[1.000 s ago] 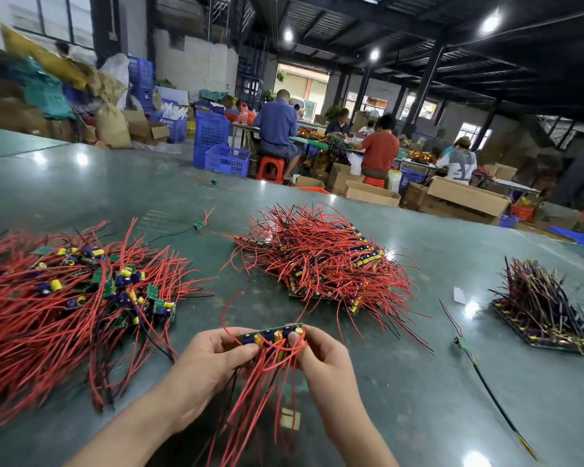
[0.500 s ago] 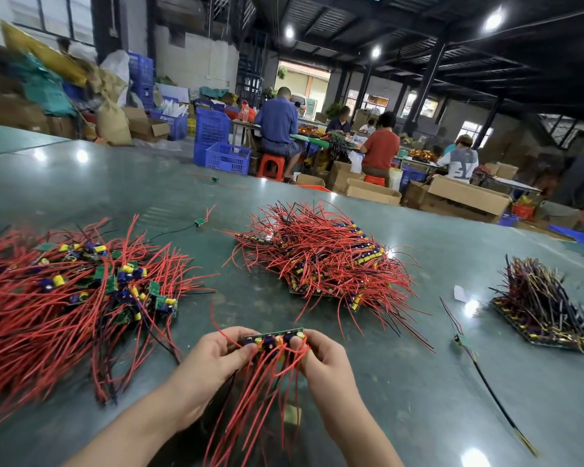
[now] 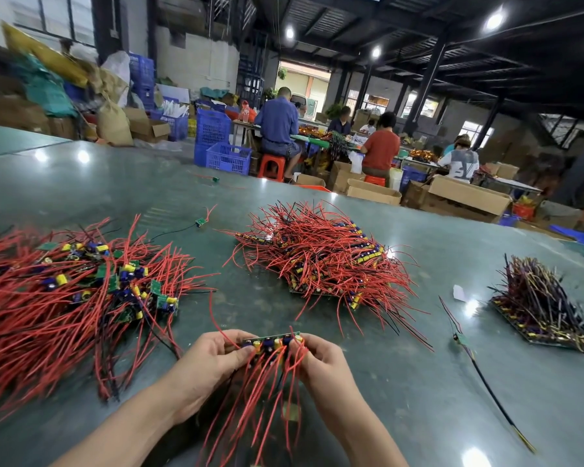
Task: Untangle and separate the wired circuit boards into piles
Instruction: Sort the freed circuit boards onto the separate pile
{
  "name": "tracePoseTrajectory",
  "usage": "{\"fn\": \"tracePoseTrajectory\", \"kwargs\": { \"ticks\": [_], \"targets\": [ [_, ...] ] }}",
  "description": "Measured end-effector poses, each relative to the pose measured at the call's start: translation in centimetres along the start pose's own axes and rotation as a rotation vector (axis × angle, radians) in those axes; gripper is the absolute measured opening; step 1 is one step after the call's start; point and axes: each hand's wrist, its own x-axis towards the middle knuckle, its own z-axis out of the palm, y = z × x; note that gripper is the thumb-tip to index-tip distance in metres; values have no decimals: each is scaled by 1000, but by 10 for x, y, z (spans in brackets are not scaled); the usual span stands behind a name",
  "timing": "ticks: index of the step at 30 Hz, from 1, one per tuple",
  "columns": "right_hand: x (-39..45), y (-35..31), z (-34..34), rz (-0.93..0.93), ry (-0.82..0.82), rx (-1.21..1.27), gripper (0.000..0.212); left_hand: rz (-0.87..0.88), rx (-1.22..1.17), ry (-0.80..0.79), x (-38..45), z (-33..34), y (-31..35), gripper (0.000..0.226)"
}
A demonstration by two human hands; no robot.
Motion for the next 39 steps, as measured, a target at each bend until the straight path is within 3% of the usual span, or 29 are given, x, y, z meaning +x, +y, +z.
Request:
{"fn": "tracePoseTrajectory", "kwargs": {
  "ticks": [6,9,11,13,15,17,20,24,27,29,32,35,39],
  "targets": [
    [-4,4,6,52,-77,238,21,-50,-121,-63,1,-2,1,29],
    [0,0,0,93,28,311,22,-32,-209,-29,4,-3,3,28],
    [2,-2,-9,95,107,195,21,6,-284,3,6,-5,6,27],
    [3,-4,-14,84,123,-85,21,41,-382,14,7,-7,8,24],
    [3,-5,-13,80,68,-312,36,44,-456,14,6,-9,11,21],
    [1,-8,-10,67,89,-327,54,30,-412,15,6,-9,12,22],
    [-7,-20,-10,-205,192,-224,50,6,-191,-48,3,-3,12,33],
    [-17,-28,4,-369,-61,-169,35,-33,-34,-138,-3,5,4,32],
    [-15,-25,7,-397,-72,-374,19,-43,-52,-156,-3,4,3,22],
    [-15,-23,5,-391,-27,-394,22,-109,-156,-220,0,0,8,15],
    [-13,-24,2,-382,40,-296,29,-193,-293,-252,6,-10,10,33],
    [-13,-26,2,-378,75,-190,27,-91,-242,-317,7,-14,8,33],
    [-12,-23,4,-279,72,-96,36,21,-195,-340,8,-17,5,61]
  ]
}}
